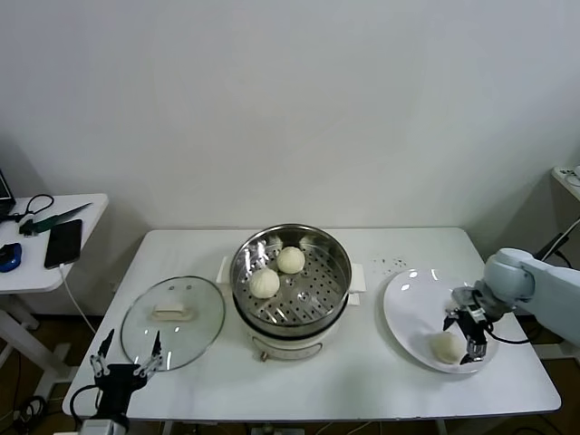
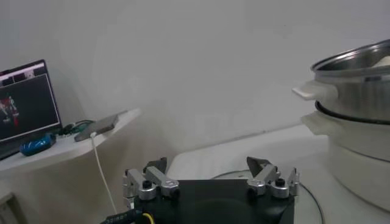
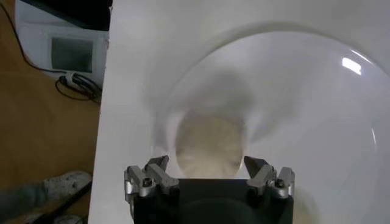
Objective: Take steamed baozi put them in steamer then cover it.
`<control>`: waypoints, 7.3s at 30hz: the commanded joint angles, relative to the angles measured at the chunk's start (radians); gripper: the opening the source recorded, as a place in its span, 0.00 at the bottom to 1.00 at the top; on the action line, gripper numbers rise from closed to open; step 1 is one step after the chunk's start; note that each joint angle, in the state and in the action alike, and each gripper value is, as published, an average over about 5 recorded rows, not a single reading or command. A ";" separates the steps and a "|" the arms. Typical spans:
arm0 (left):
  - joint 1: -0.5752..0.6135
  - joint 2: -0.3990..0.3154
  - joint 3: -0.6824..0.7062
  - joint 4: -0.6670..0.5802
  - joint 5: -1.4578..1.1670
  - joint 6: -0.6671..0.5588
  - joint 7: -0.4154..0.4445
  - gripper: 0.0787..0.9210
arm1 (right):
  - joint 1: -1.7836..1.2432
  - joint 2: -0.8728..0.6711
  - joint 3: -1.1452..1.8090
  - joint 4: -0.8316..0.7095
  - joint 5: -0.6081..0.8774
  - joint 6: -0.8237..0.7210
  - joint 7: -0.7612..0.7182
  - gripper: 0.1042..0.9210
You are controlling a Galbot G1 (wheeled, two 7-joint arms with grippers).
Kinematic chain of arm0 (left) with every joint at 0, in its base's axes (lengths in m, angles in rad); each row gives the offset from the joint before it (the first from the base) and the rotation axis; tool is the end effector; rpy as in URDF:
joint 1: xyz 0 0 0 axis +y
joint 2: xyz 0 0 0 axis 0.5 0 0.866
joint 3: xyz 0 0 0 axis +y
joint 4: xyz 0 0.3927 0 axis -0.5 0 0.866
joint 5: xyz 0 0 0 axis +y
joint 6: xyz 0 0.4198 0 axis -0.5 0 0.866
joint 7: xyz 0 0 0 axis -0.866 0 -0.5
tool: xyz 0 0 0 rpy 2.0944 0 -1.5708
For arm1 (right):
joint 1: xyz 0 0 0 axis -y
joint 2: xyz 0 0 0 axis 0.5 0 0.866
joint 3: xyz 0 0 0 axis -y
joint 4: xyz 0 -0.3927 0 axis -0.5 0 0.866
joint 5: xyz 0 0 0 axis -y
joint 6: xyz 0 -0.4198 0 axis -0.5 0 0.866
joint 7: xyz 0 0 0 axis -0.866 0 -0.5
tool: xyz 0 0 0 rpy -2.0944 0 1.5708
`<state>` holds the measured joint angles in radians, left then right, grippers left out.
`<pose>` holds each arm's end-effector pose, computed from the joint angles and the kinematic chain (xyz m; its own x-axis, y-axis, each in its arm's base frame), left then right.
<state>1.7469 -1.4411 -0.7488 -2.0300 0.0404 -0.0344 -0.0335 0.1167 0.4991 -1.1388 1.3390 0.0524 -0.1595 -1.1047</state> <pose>0.1557 0.1101 -0.3847 -0.9725 -0.1644 0.1649 -0.1128 0.9521 0.2841 0.5283 -0.2347 -0.2684 0.0371 -0.0535 0.9979 -0.9953 -0.0913 0.0321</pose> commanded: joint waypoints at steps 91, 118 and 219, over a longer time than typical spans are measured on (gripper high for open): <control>-0.026 0.009 0.026 0.044 -0.010 -0.006 -0.001 0.88 | 0.439 0.861 -0.260 0.018 -0.116 0.667 -0.123 0.80; -0.026 0.024 0.020 0.022 -0.015 0.003 -0.005 0.88 | 0.744 0.350 -0.437 0.055 0.313 0.022 0.164 0.88; -0.030 0.022 0.082 0.002 -0.016 -0.017 0.000 0.88 | 0.735 0.432 -0.483 -0.187 0.678 -0.049 0.051 0.71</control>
<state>1.7252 -1.4260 -0.6874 -2.0259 0.0267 -0.0472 -0.0343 0.4706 0.7758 -1.2786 1.0236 0.3405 -0.1293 -1.0889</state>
